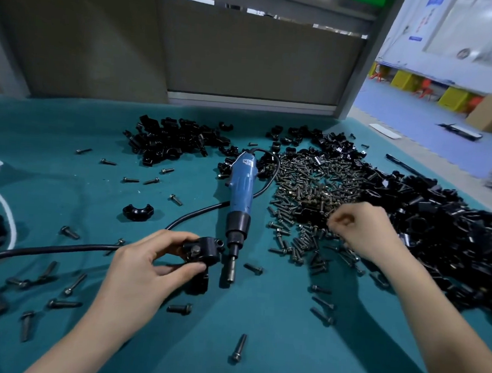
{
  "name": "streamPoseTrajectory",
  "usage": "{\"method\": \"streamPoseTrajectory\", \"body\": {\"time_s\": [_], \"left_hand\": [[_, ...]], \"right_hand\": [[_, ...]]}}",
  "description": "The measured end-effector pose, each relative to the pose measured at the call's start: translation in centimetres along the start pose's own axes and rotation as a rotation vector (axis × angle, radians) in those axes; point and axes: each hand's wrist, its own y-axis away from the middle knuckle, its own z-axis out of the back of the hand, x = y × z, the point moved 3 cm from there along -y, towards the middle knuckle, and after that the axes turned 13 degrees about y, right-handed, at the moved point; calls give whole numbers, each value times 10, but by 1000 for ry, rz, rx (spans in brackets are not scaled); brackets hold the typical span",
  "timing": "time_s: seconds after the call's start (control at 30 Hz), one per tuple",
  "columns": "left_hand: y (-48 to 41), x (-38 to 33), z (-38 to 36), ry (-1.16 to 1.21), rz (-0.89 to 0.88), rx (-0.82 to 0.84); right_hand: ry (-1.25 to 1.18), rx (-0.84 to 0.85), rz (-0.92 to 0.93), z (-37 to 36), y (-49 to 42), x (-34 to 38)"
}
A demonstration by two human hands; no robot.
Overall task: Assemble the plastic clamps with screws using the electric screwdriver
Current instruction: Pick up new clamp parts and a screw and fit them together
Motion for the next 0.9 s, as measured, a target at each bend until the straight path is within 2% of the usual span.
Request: {"method": "streamPoseTrajectory", "body": {"time_s": [0.2,0.33,0.43,0.63,0.9], "left_hand": [[1,1,1,-20,9,-18],[1,0,-1,13,19,-26],[1,1,-1,34,33,-20],[1,-2,-2,46,29,-2],[0,1,0,63,45,1]], "right_hand": [[18,0,-61,-10,0,-18],[-16,-143,-68,12,-12,-23],[51,-203,-32,36,-28,-26],[118,42,210,27,-52,-6],[208,-8,290,1,-55,-10]]}}
